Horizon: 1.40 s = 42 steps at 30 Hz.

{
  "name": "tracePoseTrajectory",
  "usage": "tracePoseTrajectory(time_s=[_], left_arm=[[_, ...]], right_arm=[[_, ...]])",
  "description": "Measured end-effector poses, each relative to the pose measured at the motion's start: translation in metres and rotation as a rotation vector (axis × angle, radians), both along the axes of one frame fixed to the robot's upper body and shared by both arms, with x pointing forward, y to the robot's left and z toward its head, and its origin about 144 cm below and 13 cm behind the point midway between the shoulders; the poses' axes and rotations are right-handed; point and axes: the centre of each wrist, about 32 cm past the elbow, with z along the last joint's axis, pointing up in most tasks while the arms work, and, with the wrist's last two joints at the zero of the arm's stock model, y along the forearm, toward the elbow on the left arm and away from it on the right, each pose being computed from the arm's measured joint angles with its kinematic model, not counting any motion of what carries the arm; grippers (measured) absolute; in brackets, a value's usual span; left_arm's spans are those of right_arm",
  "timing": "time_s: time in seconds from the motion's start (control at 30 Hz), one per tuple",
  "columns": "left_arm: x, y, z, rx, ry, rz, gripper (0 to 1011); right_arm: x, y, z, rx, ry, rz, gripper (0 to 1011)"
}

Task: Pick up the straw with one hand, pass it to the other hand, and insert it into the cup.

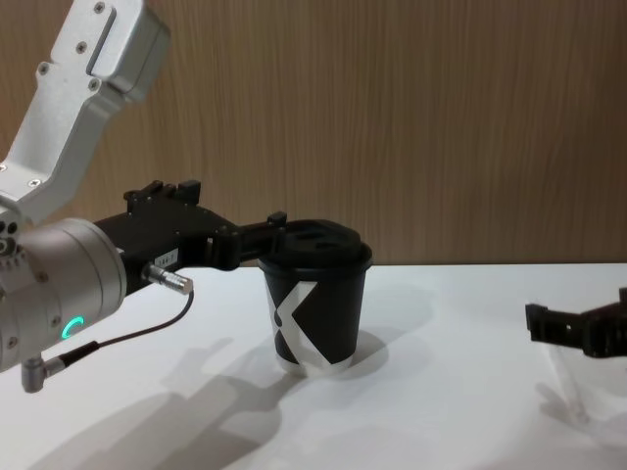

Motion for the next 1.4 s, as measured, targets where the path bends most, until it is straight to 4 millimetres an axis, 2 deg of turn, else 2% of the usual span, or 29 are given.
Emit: tracePoseTrajectory(time_s=[0.93, 1.17, 1.23, 1.33, 1.4], left_arm=[[0.0, 0.0, 0.0, 0.0, 0.0, 0.0, 1003], [0.0, 0.0, 0.0, 0.0, 0.0, 0.0, 1003], [0.0, 0.0, 0.0, 0.0, 0.0, 0.0, 1003], [0.0, 0.0, 0.0, 0.0, 0.0, 0.0, 1003], [0.0, 0.0, 0.0, 0.0, 0.0, 0.0, 1003]], right_arm=[[0.01, -0.012, -0.014, -0.031, 0.121, 0.013, 1001], [0.011, -0.014, -0.015, -0.024, 0.133, 0.007, 882], [0.011, -0.014, -0.015, -0.021, 0.135, 0.005, 797], [0.011, -0.015, -0.015, -0.019, 0.137, 0.005, 741], [0.011, -0.016, -0.015, -0.016, 0.14, 0.005, 665]])
